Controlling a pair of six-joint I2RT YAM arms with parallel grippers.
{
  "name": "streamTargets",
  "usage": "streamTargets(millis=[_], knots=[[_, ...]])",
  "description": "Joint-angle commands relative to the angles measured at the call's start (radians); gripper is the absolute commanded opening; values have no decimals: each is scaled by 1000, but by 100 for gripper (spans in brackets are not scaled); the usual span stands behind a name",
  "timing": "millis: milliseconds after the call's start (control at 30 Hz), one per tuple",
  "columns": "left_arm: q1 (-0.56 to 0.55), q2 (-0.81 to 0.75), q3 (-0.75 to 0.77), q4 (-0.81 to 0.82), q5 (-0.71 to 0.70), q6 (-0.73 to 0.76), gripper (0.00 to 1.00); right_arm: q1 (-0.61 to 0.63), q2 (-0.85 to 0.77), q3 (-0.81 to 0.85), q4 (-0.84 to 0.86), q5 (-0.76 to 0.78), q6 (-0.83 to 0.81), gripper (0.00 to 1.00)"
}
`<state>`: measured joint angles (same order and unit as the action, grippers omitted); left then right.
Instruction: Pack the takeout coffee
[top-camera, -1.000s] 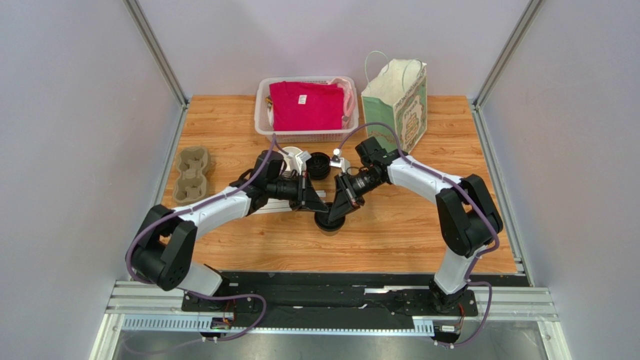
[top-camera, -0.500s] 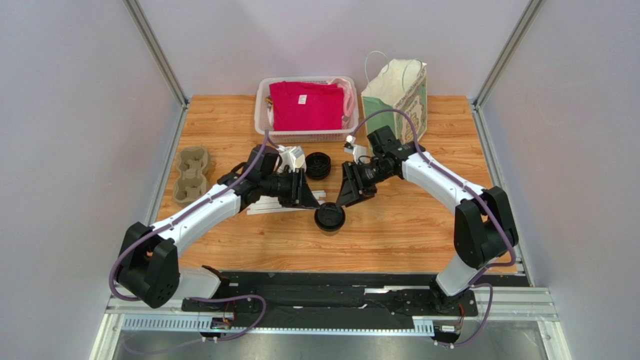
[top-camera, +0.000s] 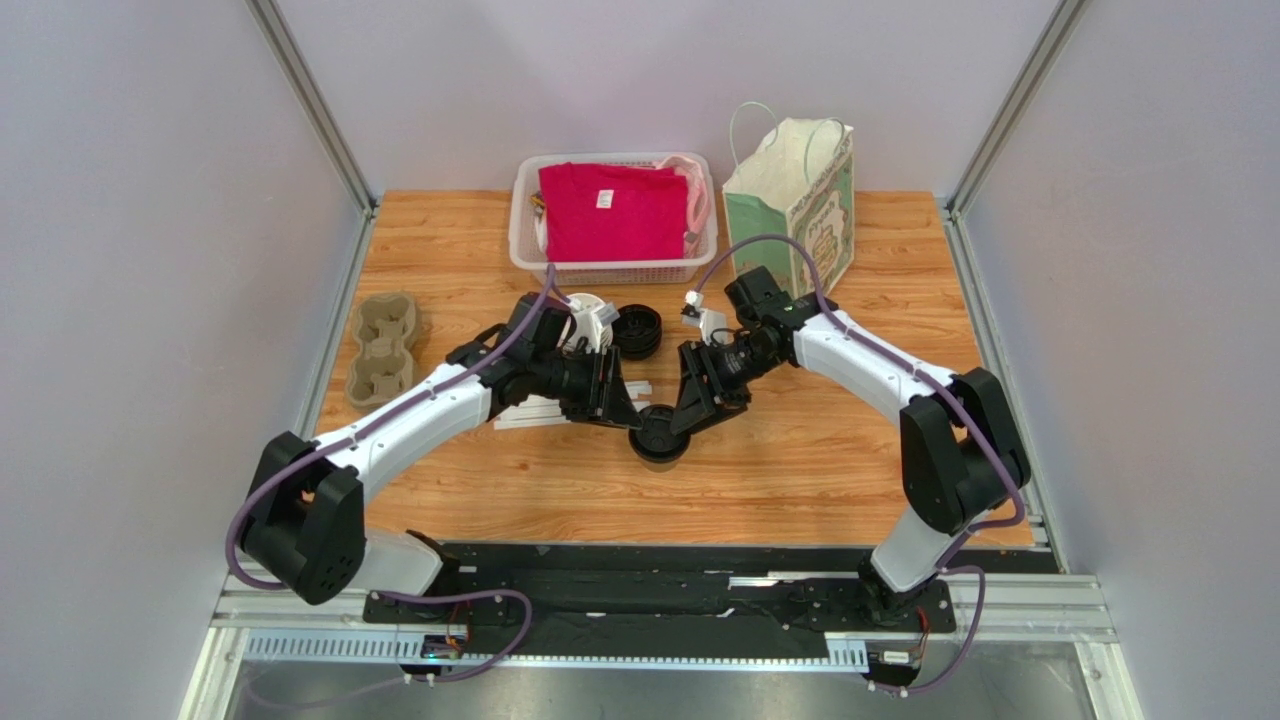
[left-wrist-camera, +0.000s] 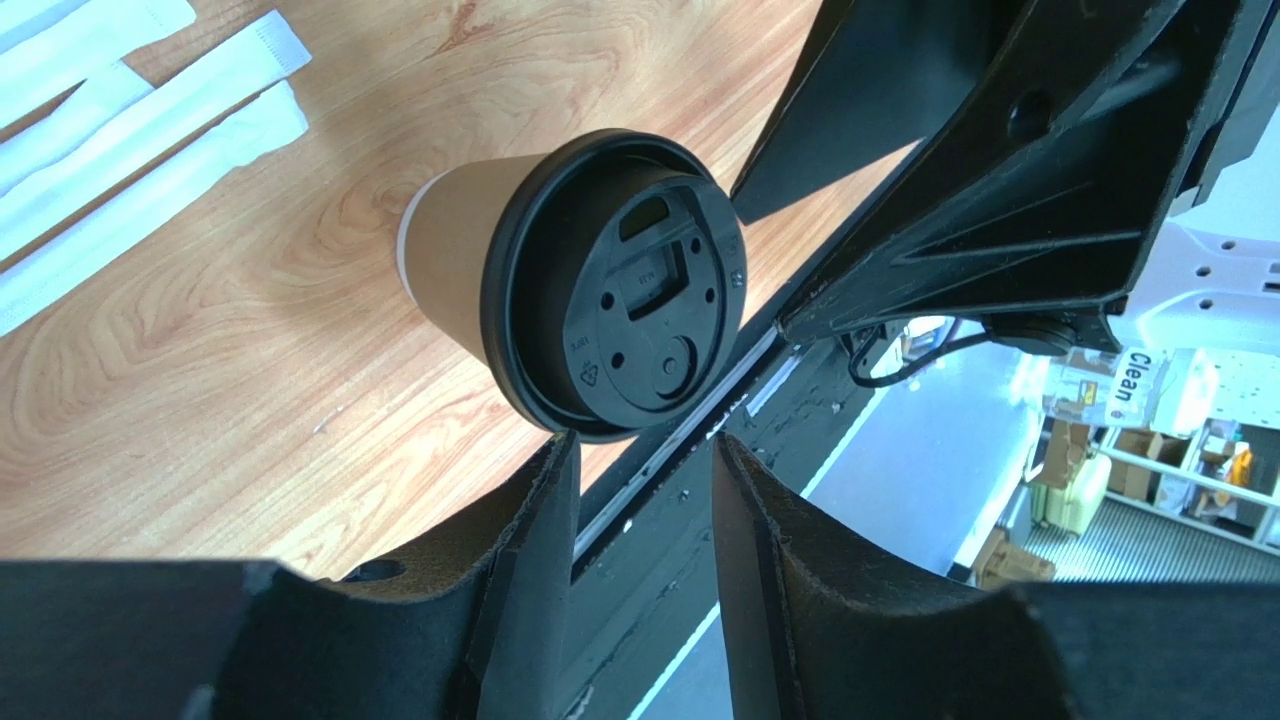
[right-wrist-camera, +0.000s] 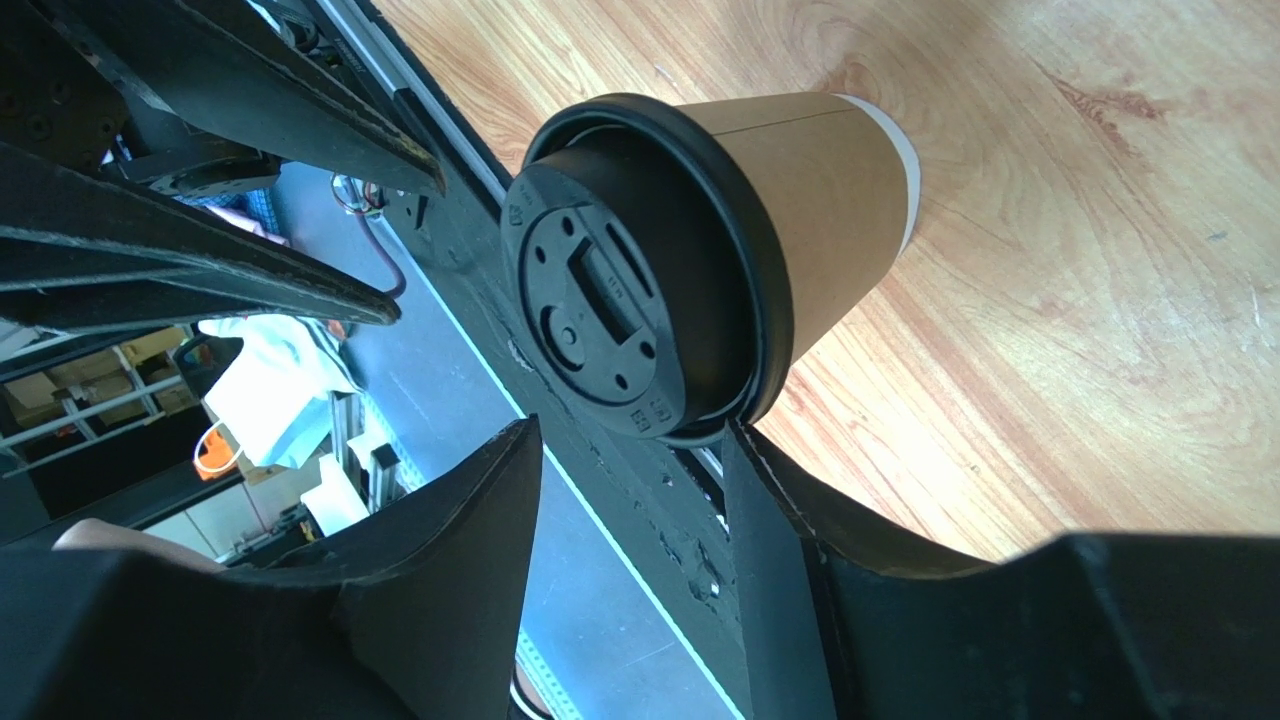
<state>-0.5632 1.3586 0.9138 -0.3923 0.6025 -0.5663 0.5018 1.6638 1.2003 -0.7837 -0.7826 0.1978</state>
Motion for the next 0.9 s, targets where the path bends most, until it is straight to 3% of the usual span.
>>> streamTargets(millis=[0, 867], knots=[[-20, 40, 39, 53, 19, -3, 47, 7, 8, 16, 12, -23, 12, 51], [-32, 139, 46, 78, 6, -27, 45, 34, 74, 90, -22, 16, 17, 46]])
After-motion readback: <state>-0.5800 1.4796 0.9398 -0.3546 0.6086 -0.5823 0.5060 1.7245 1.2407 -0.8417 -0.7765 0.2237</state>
